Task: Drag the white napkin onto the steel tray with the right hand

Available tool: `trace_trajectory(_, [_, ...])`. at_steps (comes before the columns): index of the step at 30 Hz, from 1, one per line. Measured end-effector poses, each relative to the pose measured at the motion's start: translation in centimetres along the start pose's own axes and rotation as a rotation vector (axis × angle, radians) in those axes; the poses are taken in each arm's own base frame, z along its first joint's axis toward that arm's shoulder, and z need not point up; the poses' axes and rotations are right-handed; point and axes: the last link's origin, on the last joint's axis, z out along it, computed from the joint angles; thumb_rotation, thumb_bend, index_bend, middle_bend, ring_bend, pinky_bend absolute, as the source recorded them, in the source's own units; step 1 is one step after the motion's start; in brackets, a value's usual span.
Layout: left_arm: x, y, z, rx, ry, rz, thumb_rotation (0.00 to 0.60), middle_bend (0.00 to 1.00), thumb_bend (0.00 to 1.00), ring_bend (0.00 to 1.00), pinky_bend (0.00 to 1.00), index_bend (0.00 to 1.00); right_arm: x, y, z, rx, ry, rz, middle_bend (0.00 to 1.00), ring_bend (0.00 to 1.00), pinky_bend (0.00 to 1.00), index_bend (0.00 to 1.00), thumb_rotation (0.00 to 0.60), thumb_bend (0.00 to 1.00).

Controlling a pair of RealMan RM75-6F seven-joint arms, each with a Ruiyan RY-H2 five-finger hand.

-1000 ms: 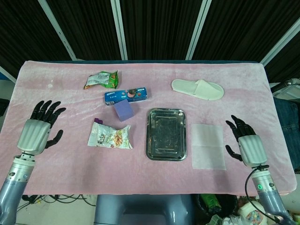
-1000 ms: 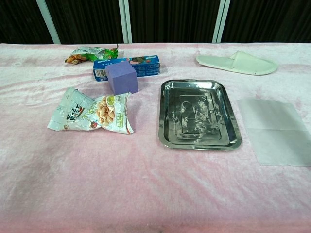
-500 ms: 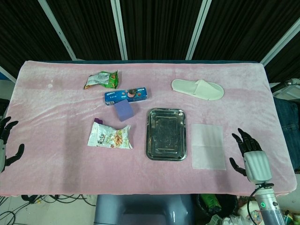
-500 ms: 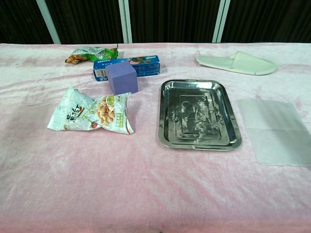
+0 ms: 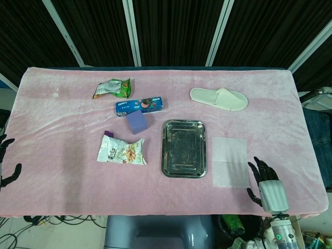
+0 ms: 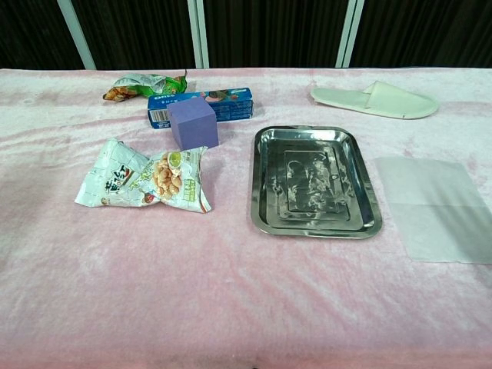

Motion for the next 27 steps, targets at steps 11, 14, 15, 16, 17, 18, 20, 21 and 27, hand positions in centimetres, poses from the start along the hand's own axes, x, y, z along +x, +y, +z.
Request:
trace_trajectory(11, [0.0,0.1,0.0,-0.009,0.011,0.005,0.600,0.08,0.37,0.00,0.01,0.16,-3.0,0.3,0.4,-0.015,-0.034,-0.024,0.02,0.08,0.19,0.15,0.600,0.17])
trace_trajectory(14, [-0.1,0.1,0.0,-0.008,0.010,0.008,0.600,0.08,0.37,0.00,0.01,0.16,-4.1,0.1,0.4,-0.017,-0.056,-0.018,0.03,0.08,0.19,0.16,0.600,0.17])
trace_trajectory(15, [-0.1,0.1,0.0,-0.007,0.010,0.008,0.600,0.08,0.37,0.00,0.01,0.16,-4.3,0.1,0.5,-0.018,-0.060,-0.014,0.03,0.08,0.19,0.16,0.600,0.17])
trace_trajectory(16, [-0.1,0.1,0.0,-0.007,0.010,0.008,0.600,0.08,0.37,0.00,0.01,0.16,-4.4,0.0,0.6,-0.018,-0.060,-0.010,0.03,0.08,0.19,0.17,0.600,0.17])
trace_trajectory(17, [-0.1,0.1,0.0,-0.008,0.011,0.008,0.600,0.08,0.37,0.00,0.01,0.16,-4.5,0.0,0.7,-0.018,-0.058,-0.010,0.03,0.08,0.19,0.18,0.600,0.17])
trace_trajectory(18, [-0.1,0.1,0.0,-0.008,0.011,0.009,0.600,0.08,0.37,0.00,0.01,0.16,-4.6,0.0,0.9,-0.019,-0.056,-0.012,0.03,0.08,0.19,0.18,0.600,0.17])
trace_trajectory(20, [-0.1,0.1,0.1,-0.008,0.010,0.011,0.600,0.08,0.37,0.00,0.01,0.16,-4.8,-0.1,1.1,-0.019,-0.053,-0.014,0.03,0.08,0.19,0.20,0.600,0.17])
trace_trajectory(21, [-0.2,0.1,0.1,-0.008,0.009,0.012,0.600,0.08,0.37,0.00,0.01,0.16,-4.8,-0.1,1.2,-0.019,-0.053,-0.014,0.03,0.08,0.19,0.21,0.600,0.17])
trace_trajectory(27, [-0.3,0.1,0.1,-0.008,0.006,0.014,0.600,0.08,0.37,0.00,0.01,0.16,-5.3,0.0,1.7,-0.030,-0.054,-0.009,0.03,0.09,0.19,0.22,0.600,0.17])
